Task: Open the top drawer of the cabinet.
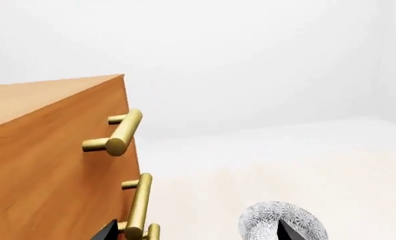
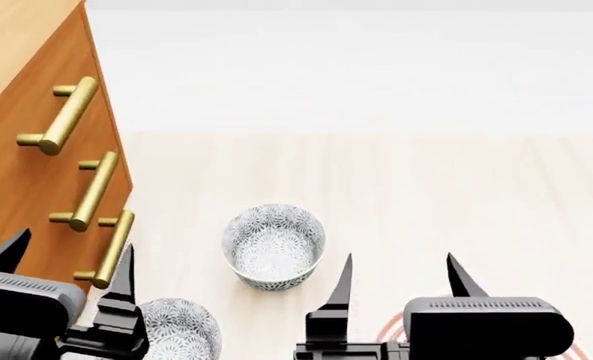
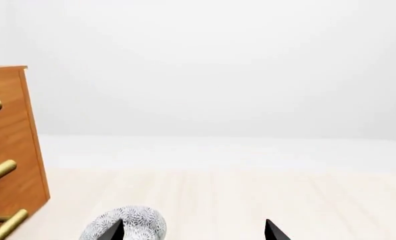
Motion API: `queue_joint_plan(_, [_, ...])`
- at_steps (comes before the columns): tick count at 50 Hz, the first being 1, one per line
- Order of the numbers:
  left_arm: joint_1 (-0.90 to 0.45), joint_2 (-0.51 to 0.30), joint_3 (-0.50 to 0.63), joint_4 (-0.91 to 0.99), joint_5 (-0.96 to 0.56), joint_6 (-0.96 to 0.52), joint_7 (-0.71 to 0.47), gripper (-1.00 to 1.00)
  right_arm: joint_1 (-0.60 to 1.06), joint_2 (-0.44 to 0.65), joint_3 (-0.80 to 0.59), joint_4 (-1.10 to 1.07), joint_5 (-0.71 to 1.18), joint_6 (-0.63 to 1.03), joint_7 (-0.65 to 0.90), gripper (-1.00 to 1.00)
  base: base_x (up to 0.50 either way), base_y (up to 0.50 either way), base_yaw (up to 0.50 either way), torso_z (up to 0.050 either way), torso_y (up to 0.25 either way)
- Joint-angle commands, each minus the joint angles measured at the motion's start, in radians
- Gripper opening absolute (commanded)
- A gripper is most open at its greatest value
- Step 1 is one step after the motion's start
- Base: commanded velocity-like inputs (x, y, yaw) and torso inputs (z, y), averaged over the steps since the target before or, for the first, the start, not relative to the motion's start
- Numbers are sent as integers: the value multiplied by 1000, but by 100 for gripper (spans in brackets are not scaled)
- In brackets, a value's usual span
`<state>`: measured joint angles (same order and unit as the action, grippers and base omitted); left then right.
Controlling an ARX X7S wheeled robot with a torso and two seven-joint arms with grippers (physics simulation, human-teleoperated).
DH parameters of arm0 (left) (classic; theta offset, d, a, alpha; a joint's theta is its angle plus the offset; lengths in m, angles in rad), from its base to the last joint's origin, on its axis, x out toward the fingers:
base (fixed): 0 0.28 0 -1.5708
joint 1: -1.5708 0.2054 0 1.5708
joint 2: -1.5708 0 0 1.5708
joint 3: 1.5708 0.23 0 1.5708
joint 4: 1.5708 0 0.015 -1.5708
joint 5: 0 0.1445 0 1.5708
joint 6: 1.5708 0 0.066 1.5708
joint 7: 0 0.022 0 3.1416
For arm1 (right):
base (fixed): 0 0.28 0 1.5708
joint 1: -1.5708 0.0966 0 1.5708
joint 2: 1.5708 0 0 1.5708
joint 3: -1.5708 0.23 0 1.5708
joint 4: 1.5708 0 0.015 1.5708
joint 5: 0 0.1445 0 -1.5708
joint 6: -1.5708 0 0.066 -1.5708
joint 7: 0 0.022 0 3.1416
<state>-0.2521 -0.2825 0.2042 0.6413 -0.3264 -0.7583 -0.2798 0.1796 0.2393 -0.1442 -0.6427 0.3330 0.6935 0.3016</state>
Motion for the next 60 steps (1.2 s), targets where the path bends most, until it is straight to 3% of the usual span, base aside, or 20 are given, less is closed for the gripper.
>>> queue_joint_plan(1, [67, 160, -38, -222, 558, 335, 468, 100, -22, 6, -2, 37, -2, -52, -11, 100, 0, 0, 0, 0, 0])
queue_joint_plan(3, [66, 158, -36, -222, 858, 623, 470, 100, -25, 6, -5, 47, -6, -62, -13, 100, 0, 0, 0, 0, 0])
queue_joint_plan(7, [65, 154, -32, -235, 1458, 619, 468, 100, -20, 7, -7, 52, -2, -61, -14, 100, 0, 0, 0, 0, 0])
queue_joint_plan(8, [65, 153, -32, -236, 1521, 617, 469, 100, -20, 5, -7, 57, -2, -66, -15, 100, 0, 0, 0, 0, 0])
queue_joint_plan(40, [21, 138, -12, -225, 1526, 570, 514, 100, -34, 20, -11, 50, 8, -82, -1, 100, 0, 0, 0, 0, 0])
queue_joint_plan(50, [-129, 146, 4, -320, 1538, 546, 569, 100, -35, 22, -16, 64, 10, -92, -1, 100, 0, 0, 0, 0, 0])
queue_joint_plan(60, [-287, 154, 22, -555, 1533, 541, 541, 100, -37, 27, -15, 85, 11, -108, -5, 100, 0, 0, 0, 0, 0])
